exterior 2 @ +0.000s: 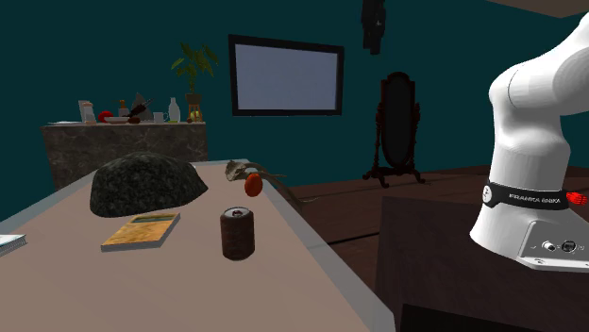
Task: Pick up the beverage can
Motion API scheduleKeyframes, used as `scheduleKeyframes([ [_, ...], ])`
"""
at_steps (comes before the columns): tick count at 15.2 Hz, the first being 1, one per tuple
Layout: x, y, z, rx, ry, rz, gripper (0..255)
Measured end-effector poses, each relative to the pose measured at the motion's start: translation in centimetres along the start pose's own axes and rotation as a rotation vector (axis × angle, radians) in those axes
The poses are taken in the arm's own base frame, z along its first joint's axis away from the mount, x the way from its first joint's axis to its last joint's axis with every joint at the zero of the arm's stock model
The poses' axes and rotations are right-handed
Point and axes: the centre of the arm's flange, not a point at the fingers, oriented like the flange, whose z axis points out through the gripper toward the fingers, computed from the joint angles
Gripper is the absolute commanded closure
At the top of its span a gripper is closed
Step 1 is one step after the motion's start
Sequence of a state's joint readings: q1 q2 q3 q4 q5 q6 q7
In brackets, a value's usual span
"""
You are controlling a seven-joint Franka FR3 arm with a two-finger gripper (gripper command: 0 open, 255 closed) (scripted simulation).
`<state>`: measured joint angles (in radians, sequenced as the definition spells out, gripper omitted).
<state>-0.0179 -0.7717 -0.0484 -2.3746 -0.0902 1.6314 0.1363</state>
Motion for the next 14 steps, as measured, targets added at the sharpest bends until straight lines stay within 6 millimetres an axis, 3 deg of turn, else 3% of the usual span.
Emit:
scheduleKeyframes([
  [5, 2.0, -2.0, 2.7, 0.003, -0.004, 0.018, 0],
  [14, 7.3, -7.1, 11.8, 0.014, -0.014, 0.074, 0],
])
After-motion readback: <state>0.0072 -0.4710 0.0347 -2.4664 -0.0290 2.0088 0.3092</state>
